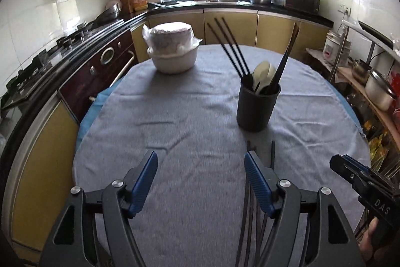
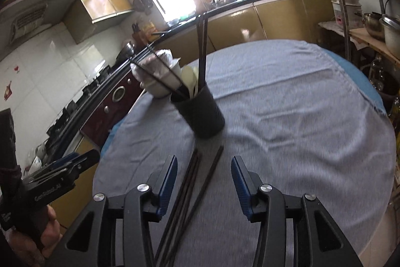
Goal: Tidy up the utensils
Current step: 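Move both tools back above the remaining chopsticks on the cloth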
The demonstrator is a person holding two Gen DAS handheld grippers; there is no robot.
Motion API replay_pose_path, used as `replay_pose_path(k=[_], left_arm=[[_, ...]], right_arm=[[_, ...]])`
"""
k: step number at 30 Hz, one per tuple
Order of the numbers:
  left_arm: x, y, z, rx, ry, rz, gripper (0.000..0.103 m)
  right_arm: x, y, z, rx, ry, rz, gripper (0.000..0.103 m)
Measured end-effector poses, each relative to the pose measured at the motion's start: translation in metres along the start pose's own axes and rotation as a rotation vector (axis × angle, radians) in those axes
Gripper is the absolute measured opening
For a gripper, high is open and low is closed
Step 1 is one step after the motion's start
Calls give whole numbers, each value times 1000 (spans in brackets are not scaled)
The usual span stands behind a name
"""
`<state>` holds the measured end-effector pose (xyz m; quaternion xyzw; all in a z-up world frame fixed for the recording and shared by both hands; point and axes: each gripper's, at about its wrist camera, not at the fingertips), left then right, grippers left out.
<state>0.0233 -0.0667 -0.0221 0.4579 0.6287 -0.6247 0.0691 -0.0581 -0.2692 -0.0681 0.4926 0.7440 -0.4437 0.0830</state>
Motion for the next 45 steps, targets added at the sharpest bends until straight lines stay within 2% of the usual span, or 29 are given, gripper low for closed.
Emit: replay_pose_path(k=[14, 45], left_arm=[[11, 0, 9, -37, 12, -15, 73], [23, 14, -4, -24, -27, -49, 73]], right_arm=[[15, -4, 8, -8, 10, -17, 48], [29, 8, -6, 6, -35, -59, 48]])
Point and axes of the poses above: each gripper's, at about its wrist camera, not at the fingertips, and y roughly the way its jaws point, z to its right, x to its underside, and after that the axes turned 14 degrees about y, right-handed
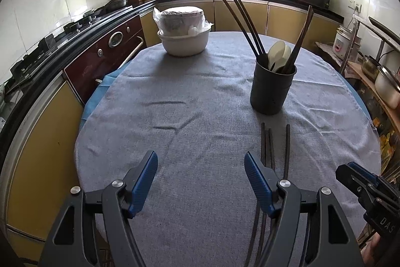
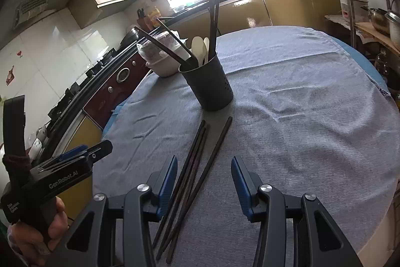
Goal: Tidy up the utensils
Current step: 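Move both tools back above the remaining chopsticks on the cloth, then lower both open tools toward the remaining chopsticks beside the cup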
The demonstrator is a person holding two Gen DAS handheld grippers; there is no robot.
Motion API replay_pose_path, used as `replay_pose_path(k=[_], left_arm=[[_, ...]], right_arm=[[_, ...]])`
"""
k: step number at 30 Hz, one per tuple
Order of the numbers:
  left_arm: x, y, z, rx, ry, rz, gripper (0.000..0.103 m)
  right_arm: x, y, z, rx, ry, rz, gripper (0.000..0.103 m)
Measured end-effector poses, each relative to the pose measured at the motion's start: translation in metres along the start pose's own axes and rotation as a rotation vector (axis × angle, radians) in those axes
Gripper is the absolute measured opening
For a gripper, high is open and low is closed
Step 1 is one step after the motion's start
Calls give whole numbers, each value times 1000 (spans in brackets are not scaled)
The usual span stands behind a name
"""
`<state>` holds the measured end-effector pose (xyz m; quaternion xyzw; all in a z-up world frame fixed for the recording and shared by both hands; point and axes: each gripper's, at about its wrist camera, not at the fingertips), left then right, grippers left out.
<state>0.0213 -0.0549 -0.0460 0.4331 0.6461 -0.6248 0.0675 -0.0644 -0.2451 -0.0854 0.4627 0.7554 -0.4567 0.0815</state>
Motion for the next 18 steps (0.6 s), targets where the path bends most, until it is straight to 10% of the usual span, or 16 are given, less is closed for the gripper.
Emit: replay_pose_path(k=[18], left_arm=[[-7, 26, -2, 76, -10, -35, 73]], right_arm=[[-6, 18, 5, 14, 21, -28, 48]])
Point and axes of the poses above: each gripper's, at about its wrist camera, not at the fingertips, and y roughly the way its jaws point, z to its right, x to its underside, and after that the axes turned 14 degrees about y, right-handed
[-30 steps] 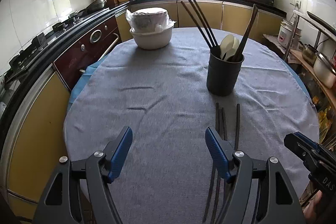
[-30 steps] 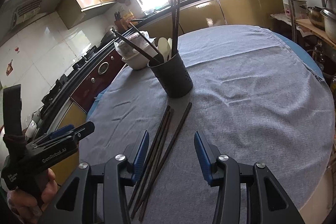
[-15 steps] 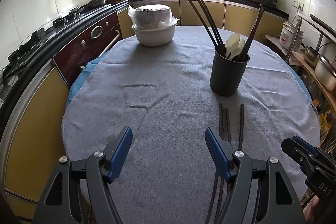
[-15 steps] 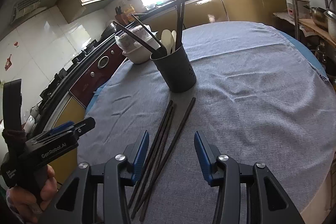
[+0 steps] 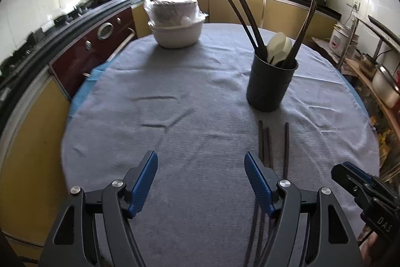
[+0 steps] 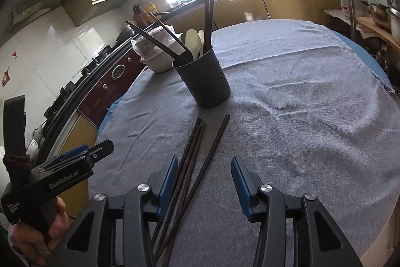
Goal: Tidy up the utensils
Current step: 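Lower both open tools toward the remaining chopsticks beside the cup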
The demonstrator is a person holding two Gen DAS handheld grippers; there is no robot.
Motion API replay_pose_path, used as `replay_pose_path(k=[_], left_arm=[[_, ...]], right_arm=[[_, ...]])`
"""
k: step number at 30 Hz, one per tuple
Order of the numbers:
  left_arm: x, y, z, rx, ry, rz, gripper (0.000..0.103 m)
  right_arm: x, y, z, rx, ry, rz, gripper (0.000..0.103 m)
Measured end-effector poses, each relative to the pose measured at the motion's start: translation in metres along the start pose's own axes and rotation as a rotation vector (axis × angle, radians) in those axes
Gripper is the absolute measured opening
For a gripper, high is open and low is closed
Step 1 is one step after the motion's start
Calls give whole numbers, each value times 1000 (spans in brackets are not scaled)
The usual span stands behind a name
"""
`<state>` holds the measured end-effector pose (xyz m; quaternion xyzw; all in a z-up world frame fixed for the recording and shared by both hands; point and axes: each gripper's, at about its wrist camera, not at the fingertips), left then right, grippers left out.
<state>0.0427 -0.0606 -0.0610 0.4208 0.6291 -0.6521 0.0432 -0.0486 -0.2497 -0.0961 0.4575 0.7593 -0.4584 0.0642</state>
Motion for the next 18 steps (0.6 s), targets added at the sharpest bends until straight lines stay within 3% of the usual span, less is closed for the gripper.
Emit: replay_pose_path(k=[6, 14, 18], left_arm=[[-8, 26, 5, 133, 10, -24, 73], [-8, 66, 29, 206, 68, -106, 73], [-6, 76, 37, 207, 92, -130, 73]], right_arm=[[-5, 9, 7, 12, 16, -5, 44], [-9, 23, 13, 23, 37, -26, 44], [-11, 29, 18, 29, 56, -38, 44]])
Point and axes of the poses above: each gripper's, at about its wrist camera, not at the fingertips, and y roughly the way its jaws point, z to its right, x to its underside, and after that the axes turned 14 degrees about y, right-handed
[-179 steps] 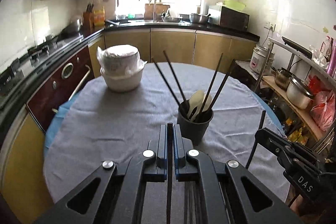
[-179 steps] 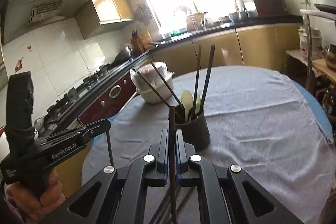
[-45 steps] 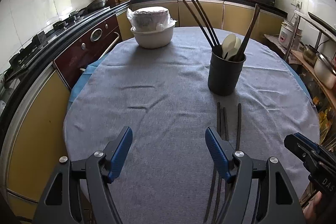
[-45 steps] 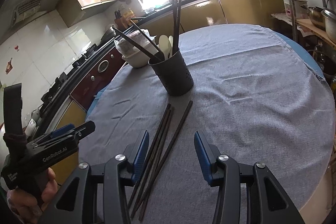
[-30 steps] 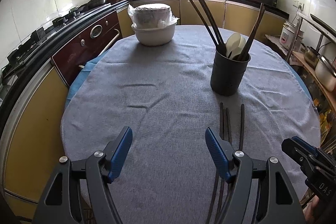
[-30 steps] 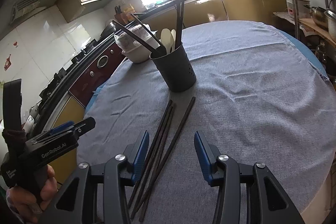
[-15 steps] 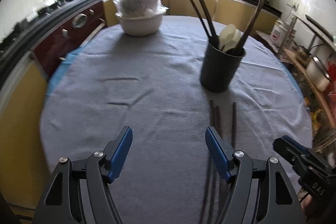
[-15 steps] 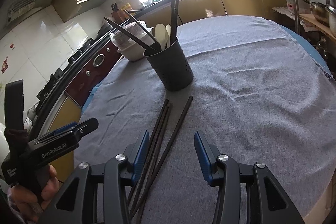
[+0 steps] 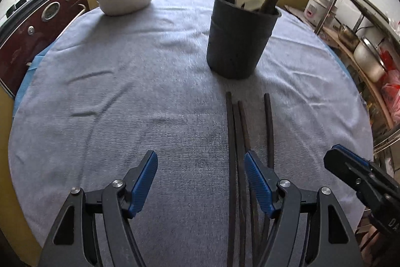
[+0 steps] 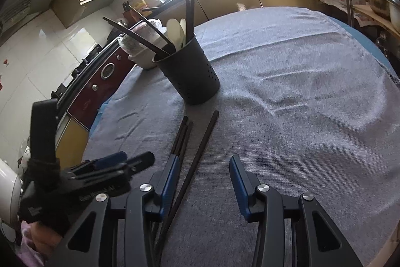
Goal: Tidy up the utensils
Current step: 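Lower both open tools toward the remaining chopsticks beside the cup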
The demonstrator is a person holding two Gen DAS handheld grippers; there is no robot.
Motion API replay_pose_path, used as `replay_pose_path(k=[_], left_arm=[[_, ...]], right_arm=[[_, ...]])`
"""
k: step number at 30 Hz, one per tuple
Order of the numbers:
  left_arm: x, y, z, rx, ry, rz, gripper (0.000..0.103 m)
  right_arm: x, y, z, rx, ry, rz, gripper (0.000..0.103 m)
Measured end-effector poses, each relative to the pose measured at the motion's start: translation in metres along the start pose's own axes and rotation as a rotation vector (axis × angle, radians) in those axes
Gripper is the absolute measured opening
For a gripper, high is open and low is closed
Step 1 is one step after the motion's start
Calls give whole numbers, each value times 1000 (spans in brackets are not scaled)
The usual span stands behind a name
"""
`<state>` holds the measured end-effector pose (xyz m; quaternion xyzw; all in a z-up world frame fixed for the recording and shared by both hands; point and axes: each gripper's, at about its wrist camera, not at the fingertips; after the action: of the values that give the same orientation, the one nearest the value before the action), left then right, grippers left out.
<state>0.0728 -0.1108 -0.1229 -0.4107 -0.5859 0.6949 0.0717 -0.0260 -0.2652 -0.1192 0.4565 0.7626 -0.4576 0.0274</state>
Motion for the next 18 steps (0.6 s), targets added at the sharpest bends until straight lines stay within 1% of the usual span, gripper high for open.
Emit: replay_pose_path(k=[8, 11, 16, 18], left_arm=[[1, 18, -3, -21, 16, -42, 73], [3, 18, -8, -12, -1, -34, 73], [9, 17, -19, -66, -15, -49, 72], [10, 14, -23, -45, -36, -44, 72]], right_arm=[[-2, 7, 4, 5, 21, -8, 44], [-2, 9, 7, 7, 30, -10, 44], [-3, 6, 9, 9, 34, -3, 44], [-2, 6, 11, 10, 40, -1, 44]])
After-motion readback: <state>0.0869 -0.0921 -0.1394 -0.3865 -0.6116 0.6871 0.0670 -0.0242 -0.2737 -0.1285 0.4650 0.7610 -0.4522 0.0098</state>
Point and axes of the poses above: each gripper's, at about its wrist camera, not at the fingertips, and y roughly the way its jaws point, z to its right, x to its underside, and after that the axes turned 14 degrees about y, right-handed
